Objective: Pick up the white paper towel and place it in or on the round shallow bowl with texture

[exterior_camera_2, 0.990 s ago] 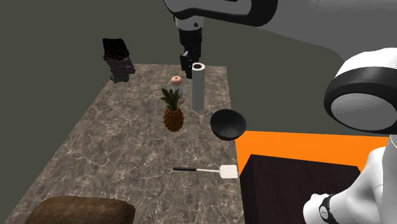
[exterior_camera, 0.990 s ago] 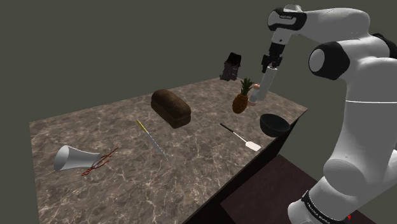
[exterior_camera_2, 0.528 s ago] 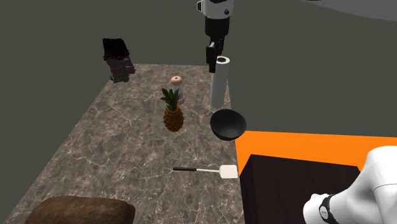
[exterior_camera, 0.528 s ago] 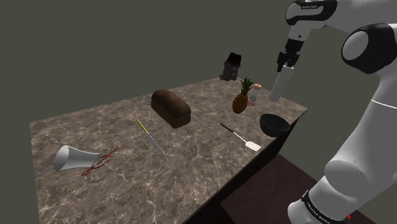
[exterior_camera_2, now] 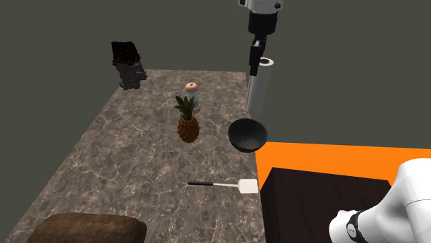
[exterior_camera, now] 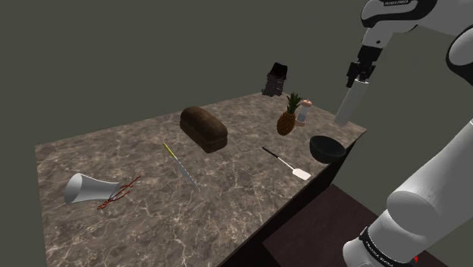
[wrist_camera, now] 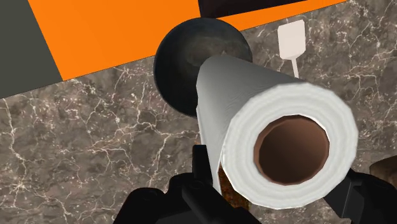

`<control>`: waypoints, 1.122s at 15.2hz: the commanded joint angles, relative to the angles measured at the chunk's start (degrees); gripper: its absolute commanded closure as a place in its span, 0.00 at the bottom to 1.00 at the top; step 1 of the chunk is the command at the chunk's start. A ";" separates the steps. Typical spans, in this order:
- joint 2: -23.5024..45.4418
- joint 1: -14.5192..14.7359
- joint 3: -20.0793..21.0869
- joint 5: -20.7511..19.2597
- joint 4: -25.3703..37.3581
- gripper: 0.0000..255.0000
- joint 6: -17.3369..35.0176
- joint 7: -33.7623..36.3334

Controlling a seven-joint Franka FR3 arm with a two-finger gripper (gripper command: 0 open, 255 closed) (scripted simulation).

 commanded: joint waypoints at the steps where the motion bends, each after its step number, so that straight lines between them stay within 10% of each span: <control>1: -0.55 0.04 0.04 -0.26 -1.93 1.00 1.43 0.03; 17: -0.73 0.05 0.05 -0.30 -14.48 1.00 13.81 -0.17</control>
